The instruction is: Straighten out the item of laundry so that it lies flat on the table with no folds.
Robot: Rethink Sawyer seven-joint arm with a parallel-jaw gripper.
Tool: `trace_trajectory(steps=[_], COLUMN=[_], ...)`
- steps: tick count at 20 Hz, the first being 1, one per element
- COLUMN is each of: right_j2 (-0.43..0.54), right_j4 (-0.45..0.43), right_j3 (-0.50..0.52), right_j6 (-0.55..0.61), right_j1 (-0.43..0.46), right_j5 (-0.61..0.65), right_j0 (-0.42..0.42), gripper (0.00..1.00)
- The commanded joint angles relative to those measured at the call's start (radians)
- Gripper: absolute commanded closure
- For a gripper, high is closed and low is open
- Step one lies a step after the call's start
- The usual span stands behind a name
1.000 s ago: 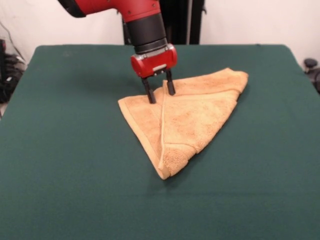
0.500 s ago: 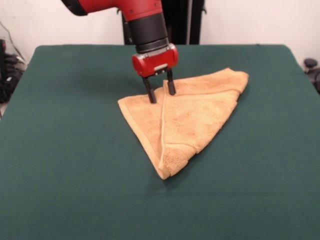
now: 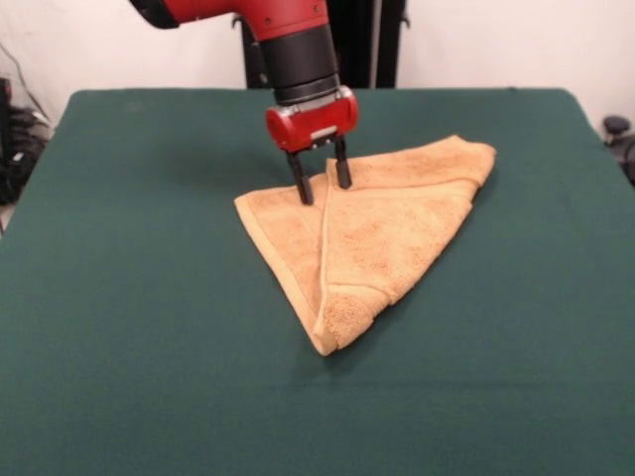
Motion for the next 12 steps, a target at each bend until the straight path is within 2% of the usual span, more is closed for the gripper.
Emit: trace_trajectory(steps=[1,12], right_j2=[0.050,0.052], right_j4=[0.051,0.064], right_j3=[-0.049,-0.029], right_j6=[0.181,0.181], right_j1=[0.090,0.066], right_j5=[-0.022,-0.016], right_j0=[0.083,0.086], gripper=[0.00,0.00])
